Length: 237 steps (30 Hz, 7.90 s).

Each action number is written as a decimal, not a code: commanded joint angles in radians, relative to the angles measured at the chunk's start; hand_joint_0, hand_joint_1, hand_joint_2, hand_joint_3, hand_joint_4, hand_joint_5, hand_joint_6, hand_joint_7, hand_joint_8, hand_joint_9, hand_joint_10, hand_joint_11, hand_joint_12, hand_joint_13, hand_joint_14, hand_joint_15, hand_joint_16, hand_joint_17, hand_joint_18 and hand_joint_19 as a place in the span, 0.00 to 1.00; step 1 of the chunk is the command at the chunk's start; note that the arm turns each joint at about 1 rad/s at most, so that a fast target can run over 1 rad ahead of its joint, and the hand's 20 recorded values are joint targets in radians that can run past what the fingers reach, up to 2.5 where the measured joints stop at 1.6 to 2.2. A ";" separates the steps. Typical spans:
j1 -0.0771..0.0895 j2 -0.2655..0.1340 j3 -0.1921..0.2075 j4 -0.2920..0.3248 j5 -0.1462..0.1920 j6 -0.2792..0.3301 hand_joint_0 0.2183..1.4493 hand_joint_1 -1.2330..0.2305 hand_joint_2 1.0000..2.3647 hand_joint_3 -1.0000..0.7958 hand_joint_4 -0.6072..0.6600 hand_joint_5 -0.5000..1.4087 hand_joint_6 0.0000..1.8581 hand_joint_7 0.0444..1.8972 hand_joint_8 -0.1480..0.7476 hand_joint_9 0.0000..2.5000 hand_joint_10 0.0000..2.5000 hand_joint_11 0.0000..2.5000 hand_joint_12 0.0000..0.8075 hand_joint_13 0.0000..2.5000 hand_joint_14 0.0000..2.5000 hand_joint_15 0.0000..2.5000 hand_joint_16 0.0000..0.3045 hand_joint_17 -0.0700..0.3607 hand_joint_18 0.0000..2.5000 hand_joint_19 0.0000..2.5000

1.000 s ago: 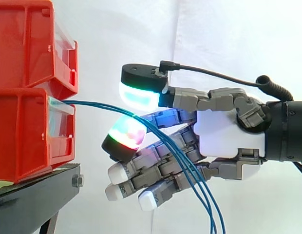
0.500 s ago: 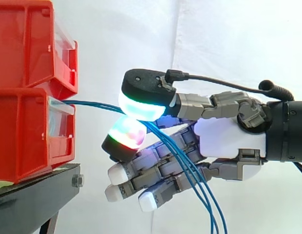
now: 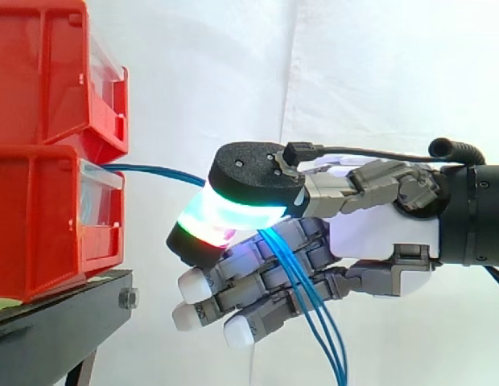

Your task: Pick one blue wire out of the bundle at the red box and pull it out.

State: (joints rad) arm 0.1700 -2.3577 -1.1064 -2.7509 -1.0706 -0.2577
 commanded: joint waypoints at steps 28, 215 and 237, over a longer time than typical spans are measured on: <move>0.000 0.000 0.005 -0.006 0.000 0.000 0.31 0.37 0.01 0.42 0.72 0.16 0.45 0.55 0.58 0.33 0.01 0.21 0.54 0.20 0.00 0.07 0.20 0.47 0.27 0.20; -0.001 0.052 0.011 -0.208 -0.043 0.035 0.35 0.26 0.01 0.39 0.63 0.17 0.46 0.55 0.57 0.33 0.01 0.23 0.54 0.20 0.00 0.07 0.19 0.47 0.26 0.18; 0.000 0.052 0.011 -0.208 -0.043 0.035 0.40 0.23 0.00 0.28 0.70 0.16 0.47 0.60 0.55 0.33 0.01 0.21 0.53 0.21 0.00 0.06 0.19 0.46 0.28 0.16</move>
State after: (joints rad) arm 0.1696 -2.3056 -1.0952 -2.9588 -1.1137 -0.2224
